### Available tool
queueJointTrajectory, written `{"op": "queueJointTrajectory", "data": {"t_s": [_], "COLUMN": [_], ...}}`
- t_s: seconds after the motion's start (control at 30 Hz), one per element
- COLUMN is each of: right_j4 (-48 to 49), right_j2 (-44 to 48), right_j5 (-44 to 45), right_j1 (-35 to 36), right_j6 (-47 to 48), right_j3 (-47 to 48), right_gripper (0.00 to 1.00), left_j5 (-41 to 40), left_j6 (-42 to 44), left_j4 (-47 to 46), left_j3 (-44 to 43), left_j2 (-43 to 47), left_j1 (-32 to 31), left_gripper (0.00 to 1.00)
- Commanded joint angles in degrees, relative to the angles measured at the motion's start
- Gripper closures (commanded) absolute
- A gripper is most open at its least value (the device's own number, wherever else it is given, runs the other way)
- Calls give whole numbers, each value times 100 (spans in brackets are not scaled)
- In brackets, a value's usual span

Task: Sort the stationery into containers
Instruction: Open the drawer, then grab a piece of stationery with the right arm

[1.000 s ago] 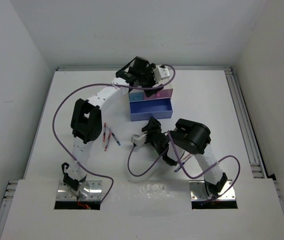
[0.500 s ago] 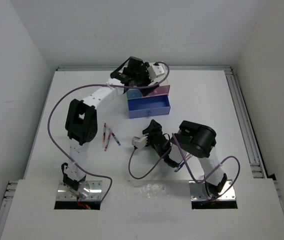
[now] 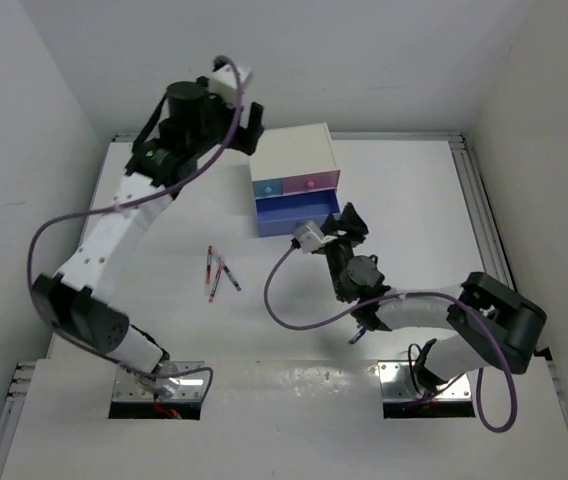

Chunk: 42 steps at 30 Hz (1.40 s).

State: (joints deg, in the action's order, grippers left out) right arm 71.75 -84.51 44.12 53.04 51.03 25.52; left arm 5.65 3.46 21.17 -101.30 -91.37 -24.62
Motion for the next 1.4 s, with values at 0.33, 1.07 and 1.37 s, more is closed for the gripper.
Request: {"op": "queueJointTrajectory", "data": {"t_s": [0.33,1.07,1.37], "right_j4": [-10097,-11262,-11147], "right_j2": [2290,2563,1289], "right_j5": [-4887,-4677,-4280], "right_j1": [-3184,-4936,-4574], "right_j6": [-2600,-8704,-9989], "right_j3": [2448,1184,1254], "right_gripper": [39,45,55], "left_j5": [1304,2133,2037], "left_j6": [583,321,304], "left_j4": [1230,1372,1241], "left_j3": [3089,3766,3933], "left_j2": [2791,2871,2801], "left_j1": [967,1645,1829], "left_gripper": [11,12,12]}}
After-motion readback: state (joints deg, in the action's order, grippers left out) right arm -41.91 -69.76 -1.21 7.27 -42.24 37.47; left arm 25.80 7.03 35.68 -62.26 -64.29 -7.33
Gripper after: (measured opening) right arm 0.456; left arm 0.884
